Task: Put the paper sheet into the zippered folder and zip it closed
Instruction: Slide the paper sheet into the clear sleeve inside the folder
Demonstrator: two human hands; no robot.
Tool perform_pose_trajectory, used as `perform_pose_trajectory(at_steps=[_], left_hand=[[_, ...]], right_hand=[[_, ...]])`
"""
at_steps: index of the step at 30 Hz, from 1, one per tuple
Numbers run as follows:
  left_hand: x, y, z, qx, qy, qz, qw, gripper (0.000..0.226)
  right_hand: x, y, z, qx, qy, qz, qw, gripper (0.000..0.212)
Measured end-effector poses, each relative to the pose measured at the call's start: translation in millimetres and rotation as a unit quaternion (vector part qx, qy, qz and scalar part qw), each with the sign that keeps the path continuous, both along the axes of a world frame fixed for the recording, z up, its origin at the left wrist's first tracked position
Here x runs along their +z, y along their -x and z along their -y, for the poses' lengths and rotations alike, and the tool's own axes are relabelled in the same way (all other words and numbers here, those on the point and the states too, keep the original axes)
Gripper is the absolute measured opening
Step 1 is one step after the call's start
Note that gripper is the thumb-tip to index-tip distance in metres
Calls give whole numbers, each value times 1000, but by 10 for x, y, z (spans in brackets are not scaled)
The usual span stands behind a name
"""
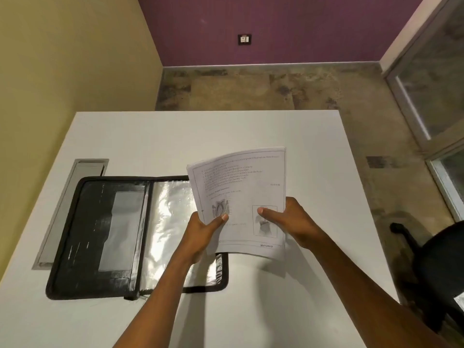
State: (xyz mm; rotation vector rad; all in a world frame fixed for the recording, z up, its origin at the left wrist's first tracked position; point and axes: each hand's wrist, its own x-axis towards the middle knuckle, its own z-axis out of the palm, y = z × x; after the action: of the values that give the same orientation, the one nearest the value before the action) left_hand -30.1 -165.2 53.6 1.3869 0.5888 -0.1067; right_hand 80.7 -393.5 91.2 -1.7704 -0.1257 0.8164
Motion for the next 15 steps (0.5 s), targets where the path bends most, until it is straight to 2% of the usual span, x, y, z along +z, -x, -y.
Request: perform_pose_trajectory(at_steps=[7,15], left_hand=[[67,-109,-889,14,-5,-5,1000,42],[-19,-508,-1741,0,-3,-8,1000,32]], right_hand=[[82,-144,-897,-8,-8,18,1000,14],[-164,-534,-1564,-34,20,40,998,37]])
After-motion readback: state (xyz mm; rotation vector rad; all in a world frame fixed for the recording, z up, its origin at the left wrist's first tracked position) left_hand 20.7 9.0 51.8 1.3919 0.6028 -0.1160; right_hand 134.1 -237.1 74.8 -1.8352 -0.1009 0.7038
